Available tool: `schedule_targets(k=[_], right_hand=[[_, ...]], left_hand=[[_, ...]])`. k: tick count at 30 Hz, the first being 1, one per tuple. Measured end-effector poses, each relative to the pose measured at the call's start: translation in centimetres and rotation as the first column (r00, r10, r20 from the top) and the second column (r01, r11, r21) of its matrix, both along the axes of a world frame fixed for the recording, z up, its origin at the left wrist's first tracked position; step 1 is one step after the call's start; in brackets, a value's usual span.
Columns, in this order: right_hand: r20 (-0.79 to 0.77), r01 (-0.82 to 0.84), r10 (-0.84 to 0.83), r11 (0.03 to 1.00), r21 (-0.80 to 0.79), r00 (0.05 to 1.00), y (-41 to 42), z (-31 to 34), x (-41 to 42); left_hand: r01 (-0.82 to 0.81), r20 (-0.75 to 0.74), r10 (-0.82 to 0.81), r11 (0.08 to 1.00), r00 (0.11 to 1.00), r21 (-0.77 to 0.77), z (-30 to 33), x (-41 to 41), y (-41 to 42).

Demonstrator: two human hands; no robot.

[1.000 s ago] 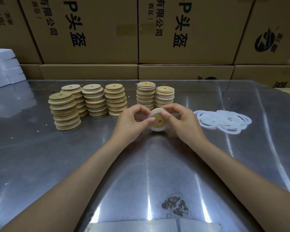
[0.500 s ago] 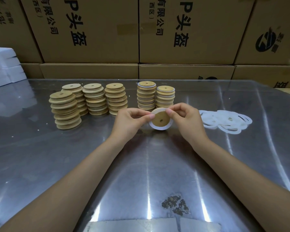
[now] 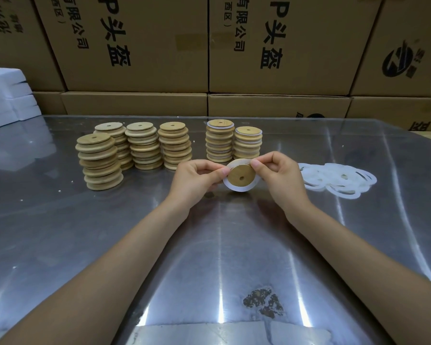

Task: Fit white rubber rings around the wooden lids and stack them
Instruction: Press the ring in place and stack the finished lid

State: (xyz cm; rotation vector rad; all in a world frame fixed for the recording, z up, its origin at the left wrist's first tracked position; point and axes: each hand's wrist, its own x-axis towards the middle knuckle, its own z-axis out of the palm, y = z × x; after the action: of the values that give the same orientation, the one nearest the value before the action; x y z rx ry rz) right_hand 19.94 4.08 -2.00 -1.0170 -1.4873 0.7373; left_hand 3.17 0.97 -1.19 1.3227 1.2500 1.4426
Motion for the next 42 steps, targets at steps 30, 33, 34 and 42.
schedule_targets(k=[30,33,34,42], right_hand=[[-0.054,0.020,-0.020,1.000,0.004,0.998,-0.76,0.16,-0.12],[-0.089,0.016,-0.017,1.000,-0.013,0.996,-0.74,0.11,-0.17],[-0.095,0.008,-0.009,1.000,-0.015,0.995,-0.75,0.10,-0.18],[-0.152,-0.103,0.087,0.989,-0.102,0.985,-0.37,0.37,0.53]], left_hand=[[0.090,-0.008,-0.091,0.995,0.996,-0.032,-0.15,0.08,-0.17],[0.082,-0.036,-0.082,0.997,0.996,-0.003,-0.22,0.04,-0.06],[0.077,-0.058,-0.076,0.997,0.995,0.009,-0.24,0.01,-0.03],[0.085,-0.293,-0.059,0.993,0.954,0.077,-0.42,0.11,0.14]])
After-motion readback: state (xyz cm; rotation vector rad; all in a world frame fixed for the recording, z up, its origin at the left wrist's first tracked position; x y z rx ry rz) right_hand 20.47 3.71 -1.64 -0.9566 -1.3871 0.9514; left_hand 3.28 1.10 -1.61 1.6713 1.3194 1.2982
